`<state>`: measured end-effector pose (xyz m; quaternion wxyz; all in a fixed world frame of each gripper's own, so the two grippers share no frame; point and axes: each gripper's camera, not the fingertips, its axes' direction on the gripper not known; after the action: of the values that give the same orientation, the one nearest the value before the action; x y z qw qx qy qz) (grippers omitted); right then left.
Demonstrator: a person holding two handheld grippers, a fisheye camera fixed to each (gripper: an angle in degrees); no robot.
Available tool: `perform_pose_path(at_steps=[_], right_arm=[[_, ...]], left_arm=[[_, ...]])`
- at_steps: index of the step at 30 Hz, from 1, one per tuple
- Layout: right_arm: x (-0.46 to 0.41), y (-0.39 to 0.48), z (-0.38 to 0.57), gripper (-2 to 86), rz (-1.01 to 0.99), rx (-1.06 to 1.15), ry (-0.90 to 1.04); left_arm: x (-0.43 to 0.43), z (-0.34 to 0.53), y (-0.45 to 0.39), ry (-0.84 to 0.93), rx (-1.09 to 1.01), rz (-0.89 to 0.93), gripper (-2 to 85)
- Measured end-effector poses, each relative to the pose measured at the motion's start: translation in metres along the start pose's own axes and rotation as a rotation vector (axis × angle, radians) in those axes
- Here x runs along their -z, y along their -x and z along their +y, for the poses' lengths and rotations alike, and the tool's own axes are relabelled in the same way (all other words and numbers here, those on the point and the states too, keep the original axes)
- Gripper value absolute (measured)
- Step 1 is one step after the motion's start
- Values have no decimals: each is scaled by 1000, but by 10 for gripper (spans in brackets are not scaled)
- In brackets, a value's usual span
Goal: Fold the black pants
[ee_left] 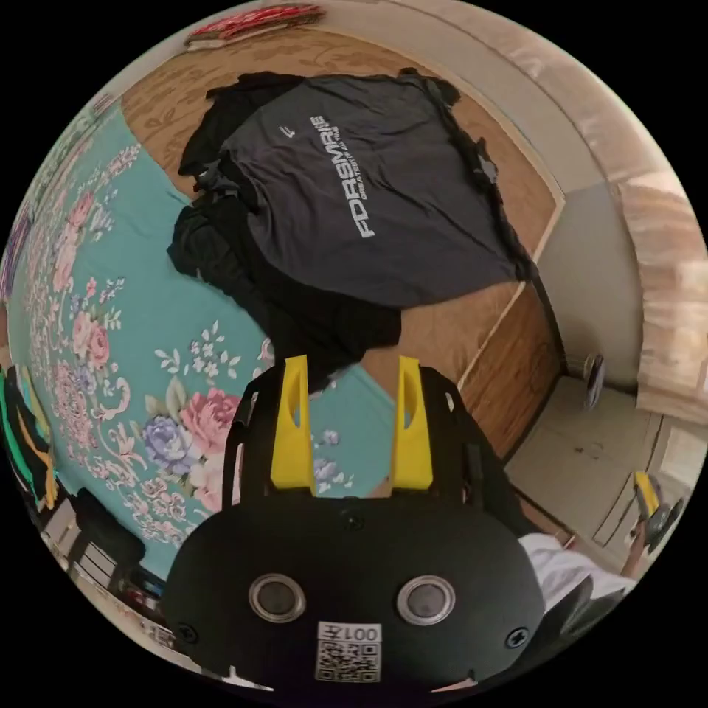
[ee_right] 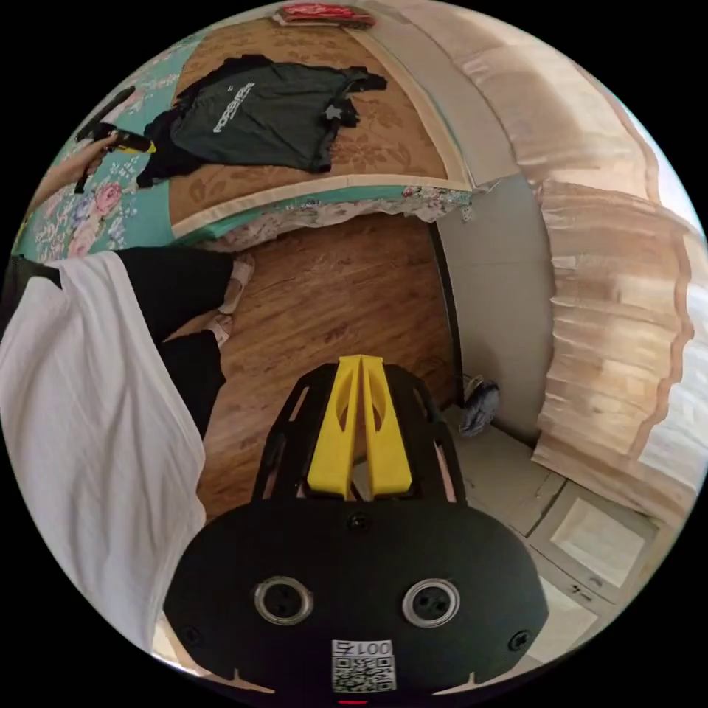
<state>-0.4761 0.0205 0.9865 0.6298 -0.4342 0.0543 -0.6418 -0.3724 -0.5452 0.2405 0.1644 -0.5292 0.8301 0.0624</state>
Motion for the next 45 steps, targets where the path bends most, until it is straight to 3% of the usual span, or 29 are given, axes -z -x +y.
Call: perform_pose_path(at_steps=[3, 7, 11, 16, 25, 29, 31, 34, 37, 39, 45], right_arm=[[-27, -40, -51, 1, 64, 53, 83], [-54, -108, -140, 1, -28, 67, 151], [-64, -156, -213, 3, -69, 55, 121], [-79, -191, -319, 15, -67, 229, 43], [-159, -236, -575, 125, -205, 296, -187], [-220, -251, -681, 125, -363, 297, -101], [-268, -256, -736, 94, -456, 304, 44], [-300, -285, -771, 41, -431, 261, 160], [-287, -344, -774, 25, -698, 329, 79], [-263, -386, -762, 19, -772, 383, 0], [-128, -494, -692, 3, -995, 822, -340]], left_arm=[[-31, -61, -6, 71, 129, 53, 88], [-74, -114, -14, 343, 254, 116, -3], [-53, -125, -25, 191, 184, 294, -8], [16, -107, -23, -74, 208, 453, -9], [-43, -93, -68, 95, 334, 410, -9], [-49, -62, -113, 113, 334, 378, -9], [-55, -32, -137, 123, 372, 371, -9], [-63, 16, -159, 125, 526, 359, -9], [-75, 62, -178, 74, 683, 441, -9], [-76, 81, -192, 6, 733, 467, -9], [-33, 89, -248, -277, 553, 446, 9]])
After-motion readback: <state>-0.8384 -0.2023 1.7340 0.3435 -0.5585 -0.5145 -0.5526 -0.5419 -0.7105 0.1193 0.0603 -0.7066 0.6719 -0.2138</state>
